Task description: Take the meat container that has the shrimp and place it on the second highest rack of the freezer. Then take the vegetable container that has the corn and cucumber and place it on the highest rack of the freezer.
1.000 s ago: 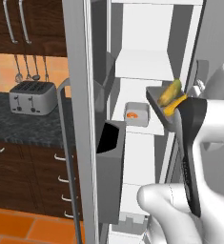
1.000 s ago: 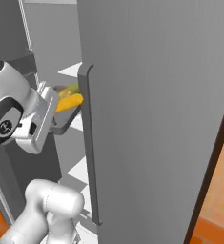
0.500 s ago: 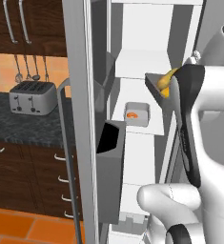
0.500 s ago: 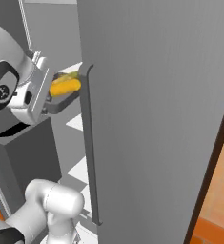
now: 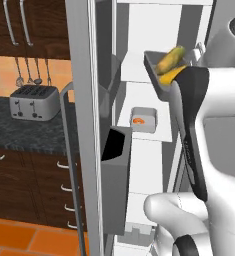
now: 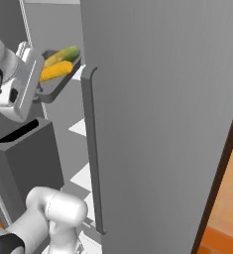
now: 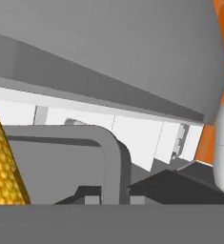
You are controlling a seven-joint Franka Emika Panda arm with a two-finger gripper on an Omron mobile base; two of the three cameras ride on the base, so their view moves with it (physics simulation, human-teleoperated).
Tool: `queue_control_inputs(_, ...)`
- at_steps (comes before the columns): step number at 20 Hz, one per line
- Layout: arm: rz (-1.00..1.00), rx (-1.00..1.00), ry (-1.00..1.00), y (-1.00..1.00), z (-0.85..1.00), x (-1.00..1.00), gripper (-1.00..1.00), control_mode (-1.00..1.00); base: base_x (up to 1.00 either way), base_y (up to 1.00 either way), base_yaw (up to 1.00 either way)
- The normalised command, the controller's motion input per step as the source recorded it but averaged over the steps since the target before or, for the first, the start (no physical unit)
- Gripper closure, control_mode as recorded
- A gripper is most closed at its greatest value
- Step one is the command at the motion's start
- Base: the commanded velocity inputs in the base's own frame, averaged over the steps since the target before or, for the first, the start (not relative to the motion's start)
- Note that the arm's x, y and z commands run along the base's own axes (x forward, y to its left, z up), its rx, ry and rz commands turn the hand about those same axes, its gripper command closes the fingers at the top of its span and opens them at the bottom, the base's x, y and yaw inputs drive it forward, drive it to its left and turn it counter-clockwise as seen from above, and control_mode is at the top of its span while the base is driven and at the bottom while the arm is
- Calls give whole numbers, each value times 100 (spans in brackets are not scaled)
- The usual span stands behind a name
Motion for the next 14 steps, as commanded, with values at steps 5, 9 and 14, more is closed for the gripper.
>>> queue_control_inputs(5,-2,0,0,0,3,61,100,-100,0,0,0)
queue_control_inputs(9,-5,0,0,-7,-2,79,100,-100,0,0,0)
queue_control_inputs(14,-6,0,0,-18,-13,72,100,-100,0,0,0)
